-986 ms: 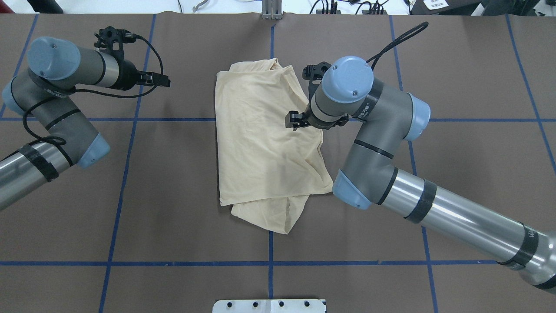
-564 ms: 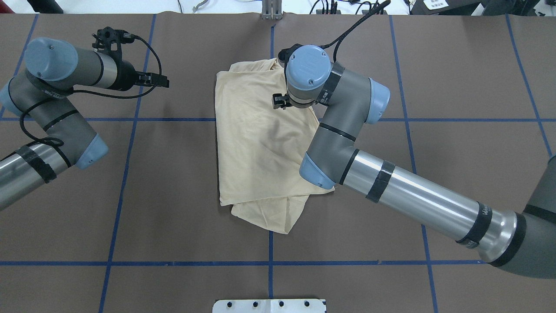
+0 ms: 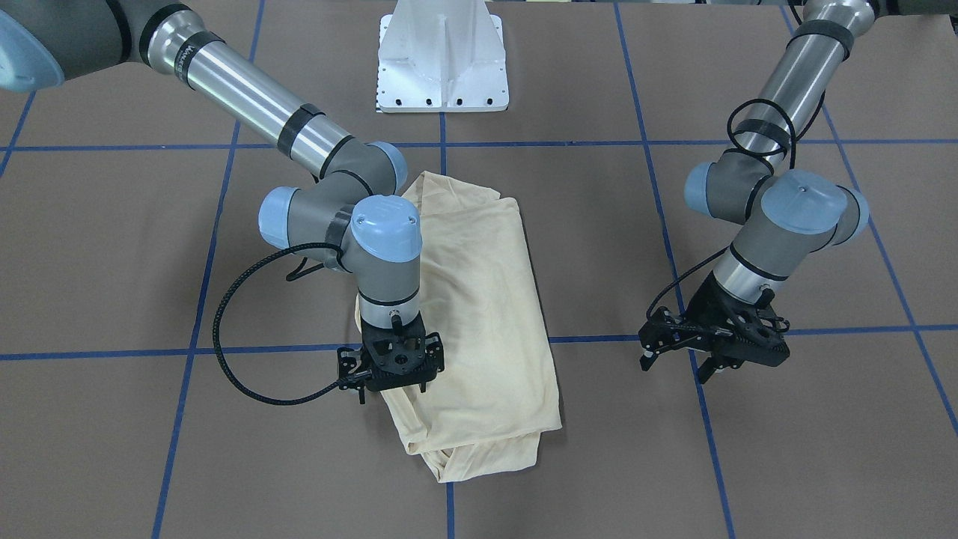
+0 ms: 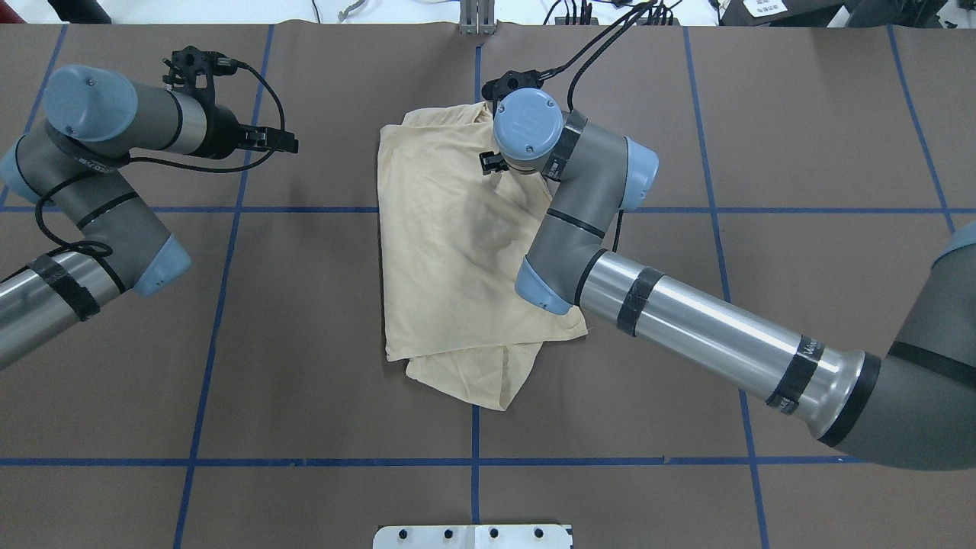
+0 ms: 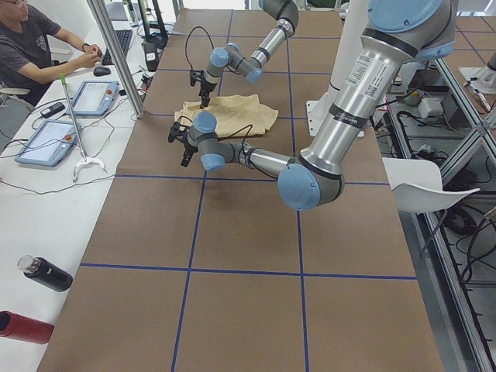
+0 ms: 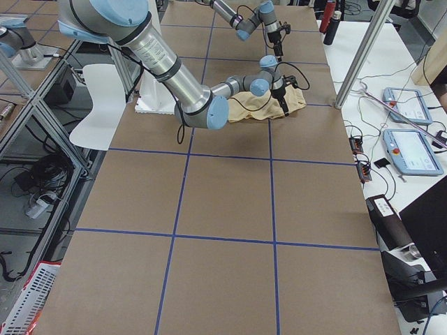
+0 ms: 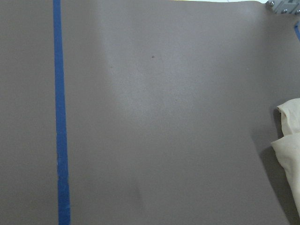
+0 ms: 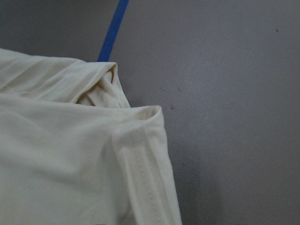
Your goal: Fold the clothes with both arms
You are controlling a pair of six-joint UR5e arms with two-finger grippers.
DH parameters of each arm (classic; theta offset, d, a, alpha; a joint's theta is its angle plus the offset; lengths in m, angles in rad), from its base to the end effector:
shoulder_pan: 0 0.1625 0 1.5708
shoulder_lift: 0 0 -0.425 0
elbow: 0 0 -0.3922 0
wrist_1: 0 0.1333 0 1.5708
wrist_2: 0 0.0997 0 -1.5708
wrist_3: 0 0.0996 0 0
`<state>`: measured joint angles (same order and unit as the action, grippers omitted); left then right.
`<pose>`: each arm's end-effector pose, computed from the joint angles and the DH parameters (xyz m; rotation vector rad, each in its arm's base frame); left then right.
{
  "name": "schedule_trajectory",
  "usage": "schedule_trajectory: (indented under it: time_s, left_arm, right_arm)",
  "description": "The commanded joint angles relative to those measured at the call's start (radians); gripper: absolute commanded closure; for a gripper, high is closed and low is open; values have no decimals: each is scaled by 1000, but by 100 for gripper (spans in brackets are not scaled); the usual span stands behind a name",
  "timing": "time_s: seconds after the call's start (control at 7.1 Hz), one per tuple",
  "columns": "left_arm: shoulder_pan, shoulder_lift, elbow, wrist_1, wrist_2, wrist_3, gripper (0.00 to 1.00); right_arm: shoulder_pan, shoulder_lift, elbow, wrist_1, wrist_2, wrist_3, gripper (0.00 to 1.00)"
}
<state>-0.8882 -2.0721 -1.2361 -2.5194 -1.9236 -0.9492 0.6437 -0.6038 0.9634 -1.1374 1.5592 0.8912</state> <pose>0.3767 -0.6201 0.4218 0.5253 1.0177 -0.0401 -0.6055 -0.6224 0.2646 0.4959 -0.6189 -0.0294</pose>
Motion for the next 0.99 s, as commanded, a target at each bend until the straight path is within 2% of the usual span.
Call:
schedule_trajectory:
  time_s: [0.0,0.85]
  left_arm:
    - [0,-2,1,1,-2,6,0]
    - [2,-11,0,1,-2,-2,0]
  right_arm:
    - [1,12,-29,7,-13,-12,6]
    - [69,-13,-48,7,1,-55,8]
